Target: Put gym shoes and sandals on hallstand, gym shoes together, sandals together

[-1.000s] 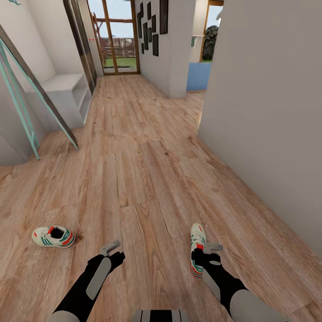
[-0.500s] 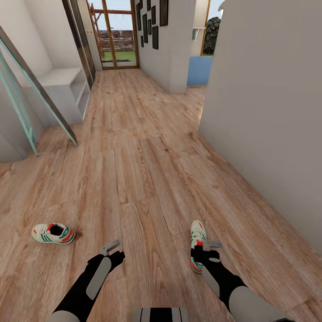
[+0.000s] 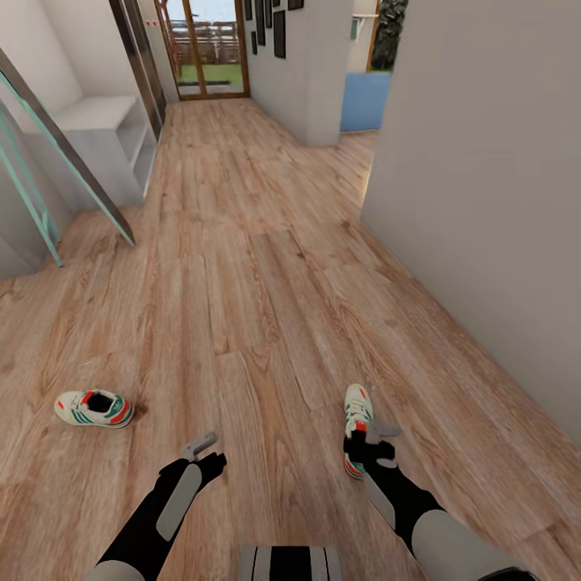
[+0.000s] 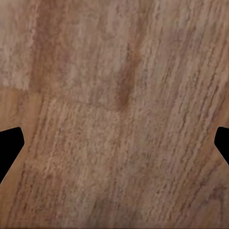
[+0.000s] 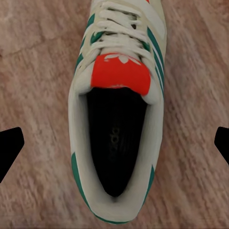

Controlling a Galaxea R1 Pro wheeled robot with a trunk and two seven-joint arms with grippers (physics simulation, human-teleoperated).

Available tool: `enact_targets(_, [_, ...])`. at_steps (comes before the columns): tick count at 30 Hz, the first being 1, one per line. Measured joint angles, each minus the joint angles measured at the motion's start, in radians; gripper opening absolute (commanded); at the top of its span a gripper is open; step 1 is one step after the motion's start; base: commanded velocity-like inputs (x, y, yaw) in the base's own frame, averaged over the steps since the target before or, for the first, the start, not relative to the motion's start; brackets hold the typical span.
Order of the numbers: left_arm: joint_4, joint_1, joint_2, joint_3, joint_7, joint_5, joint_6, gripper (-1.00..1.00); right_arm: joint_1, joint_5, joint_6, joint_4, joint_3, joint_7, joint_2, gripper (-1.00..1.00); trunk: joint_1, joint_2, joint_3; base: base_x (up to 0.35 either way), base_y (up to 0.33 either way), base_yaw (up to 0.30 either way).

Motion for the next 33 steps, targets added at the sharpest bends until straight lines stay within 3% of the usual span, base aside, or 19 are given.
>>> enact_targets(33, [0.0,0.0,0.0,-0.002,0.002,0.0,-0.001,1.0,0.0,0.0,-0.035,0.002,0.0,0.0,-0.001,1.0,0.015,-0.008,-0.128,0.0,0.0,0.0])
